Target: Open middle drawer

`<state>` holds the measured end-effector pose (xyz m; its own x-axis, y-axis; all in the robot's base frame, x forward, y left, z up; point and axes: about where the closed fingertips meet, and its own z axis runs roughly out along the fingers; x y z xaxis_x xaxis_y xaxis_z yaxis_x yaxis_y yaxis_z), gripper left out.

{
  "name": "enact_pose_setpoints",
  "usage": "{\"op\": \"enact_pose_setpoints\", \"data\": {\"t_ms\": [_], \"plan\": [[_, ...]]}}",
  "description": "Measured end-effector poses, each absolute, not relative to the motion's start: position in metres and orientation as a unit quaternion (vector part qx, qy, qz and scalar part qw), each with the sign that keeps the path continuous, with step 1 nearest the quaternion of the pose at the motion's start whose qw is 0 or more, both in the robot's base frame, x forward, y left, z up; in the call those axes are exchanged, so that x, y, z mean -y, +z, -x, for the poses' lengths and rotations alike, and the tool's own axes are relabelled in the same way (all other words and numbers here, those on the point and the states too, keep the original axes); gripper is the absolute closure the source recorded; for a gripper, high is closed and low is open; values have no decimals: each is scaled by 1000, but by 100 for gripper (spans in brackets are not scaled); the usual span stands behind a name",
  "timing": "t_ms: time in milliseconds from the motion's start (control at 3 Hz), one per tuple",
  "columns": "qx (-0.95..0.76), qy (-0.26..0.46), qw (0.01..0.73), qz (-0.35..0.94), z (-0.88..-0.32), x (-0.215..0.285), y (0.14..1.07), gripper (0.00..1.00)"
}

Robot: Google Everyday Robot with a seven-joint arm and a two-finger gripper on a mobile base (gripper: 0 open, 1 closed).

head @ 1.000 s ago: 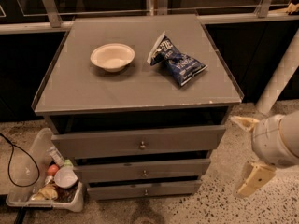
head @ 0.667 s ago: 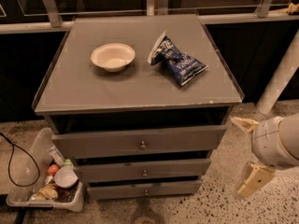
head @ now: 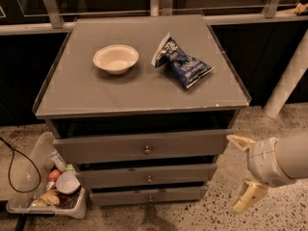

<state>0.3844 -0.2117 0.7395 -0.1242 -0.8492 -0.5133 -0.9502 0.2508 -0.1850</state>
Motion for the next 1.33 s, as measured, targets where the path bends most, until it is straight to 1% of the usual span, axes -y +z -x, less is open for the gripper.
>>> {"op": "enact_pose_setpoints", "data": {"t_ms": [333,667,1000,1333], "plan": [[-731,139,304,595,-386,196,690,0],[-722,160,336,583,-393,184,644,0],[-716,181,349,577,-400,169,602,0],[-716,181,349,577,-400,169,602,0]]}}
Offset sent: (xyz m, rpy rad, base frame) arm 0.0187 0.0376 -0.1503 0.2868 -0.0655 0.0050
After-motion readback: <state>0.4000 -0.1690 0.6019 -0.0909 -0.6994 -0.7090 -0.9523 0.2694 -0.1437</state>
